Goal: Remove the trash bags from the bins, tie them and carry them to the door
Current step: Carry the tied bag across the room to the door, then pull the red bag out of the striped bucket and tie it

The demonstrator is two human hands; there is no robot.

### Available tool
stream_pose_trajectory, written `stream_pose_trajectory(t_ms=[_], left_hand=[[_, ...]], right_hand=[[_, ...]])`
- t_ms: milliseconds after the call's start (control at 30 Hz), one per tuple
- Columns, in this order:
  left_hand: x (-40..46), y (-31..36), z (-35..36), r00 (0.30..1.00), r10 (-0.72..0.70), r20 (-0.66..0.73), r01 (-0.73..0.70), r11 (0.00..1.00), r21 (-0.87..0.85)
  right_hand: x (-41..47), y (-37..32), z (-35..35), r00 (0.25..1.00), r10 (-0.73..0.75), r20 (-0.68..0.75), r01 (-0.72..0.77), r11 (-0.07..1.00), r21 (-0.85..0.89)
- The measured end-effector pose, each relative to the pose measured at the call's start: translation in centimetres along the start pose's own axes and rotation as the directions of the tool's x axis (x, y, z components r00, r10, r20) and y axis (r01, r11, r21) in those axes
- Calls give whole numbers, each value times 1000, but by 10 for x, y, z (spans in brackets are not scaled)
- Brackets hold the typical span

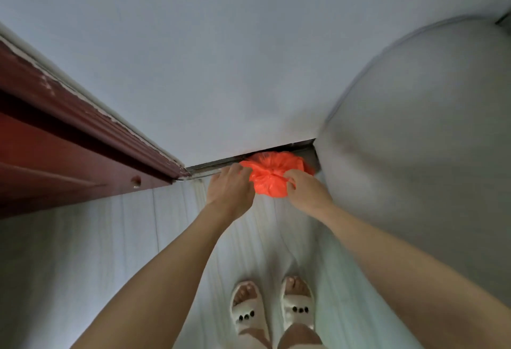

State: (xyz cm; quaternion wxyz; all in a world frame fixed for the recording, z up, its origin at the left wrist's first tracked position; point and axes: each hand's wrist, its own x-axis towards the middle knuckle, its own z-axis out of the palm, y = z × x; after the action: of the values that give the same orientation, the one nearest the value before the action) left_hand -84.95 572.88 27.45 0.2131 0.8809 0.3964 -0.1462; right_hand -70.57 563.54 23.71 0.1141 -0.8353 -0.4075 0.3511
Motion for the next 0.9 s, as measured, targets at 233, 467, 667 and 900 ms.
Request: stream_pose_trajectory(t_ms=[233,467,667,900], left_hand=[[-159,86,-95,979,203,-7,-202,973,-113],[-306,167,-106,891,454,-1,-441,866,-234],[-448,286,-20,631,729,267,-717,679,-160],[-686,416,128,172,857,486,-934,299,-197]], right_hand=[[-219,-34,-95,967,238,-94,-207,944,257],[-441,-30,-92,797,553,-243,-330,736,591],[-656,26,-28,455,862,-223,-328,395,858],[-918,99,82,-26,998,-52,-150,48,988]])
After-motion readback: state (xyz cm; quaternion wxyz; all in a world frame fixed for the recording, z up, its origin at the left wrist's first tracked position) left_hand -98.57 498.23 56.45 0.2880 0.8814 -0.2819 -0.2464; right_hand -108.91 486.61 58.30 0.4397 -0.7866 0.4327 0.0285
